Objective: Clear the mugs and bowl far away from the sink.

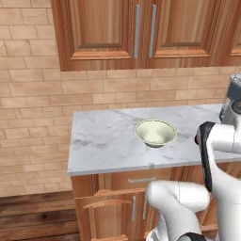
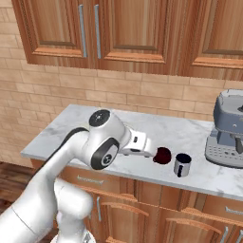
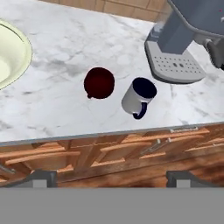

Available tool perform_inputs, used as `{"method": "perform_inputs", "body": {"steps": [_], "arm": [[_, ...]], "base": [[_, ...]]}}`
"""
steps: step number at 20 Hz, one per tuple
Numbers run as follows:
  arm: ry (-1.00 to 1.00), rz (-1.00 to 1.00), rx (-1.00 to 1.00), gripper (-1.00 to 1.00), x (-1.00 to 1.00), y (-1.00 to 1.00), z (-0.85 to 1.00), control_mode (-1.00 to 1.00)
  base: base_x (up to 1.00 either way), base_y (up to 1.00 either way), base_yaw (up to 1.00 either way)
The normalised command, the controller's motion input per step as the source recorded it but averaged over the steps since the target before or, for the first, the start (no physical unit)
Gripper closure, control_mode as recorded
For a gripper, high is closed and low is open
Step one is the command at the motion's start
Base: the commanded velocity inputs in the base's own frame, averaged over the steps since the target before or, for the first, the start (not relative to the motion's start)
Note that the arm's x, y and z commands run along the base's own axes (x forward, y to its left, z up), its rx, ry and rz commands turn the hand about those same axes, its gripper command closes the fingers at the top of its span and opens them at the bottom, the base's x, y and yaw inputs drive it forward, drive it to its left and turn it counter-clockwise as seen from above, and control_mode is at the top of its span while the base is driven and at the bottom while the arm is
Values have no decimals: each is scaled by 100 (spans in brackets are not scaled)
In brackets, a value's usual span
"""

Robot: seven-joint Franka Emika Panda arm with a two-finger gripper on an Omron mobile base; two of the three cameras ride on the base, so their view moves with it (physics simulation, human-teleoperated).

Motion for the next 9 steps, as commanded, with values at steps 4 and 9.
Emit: {"method": "perform_inputs", "body": {"steps": [4,9], "arm": [[-8,4,0,-100,-83,92,36,-100],[-12,3,2,-100,-71,26,6,-100]], "base": [[0,0,0],[0,0,0]]}}
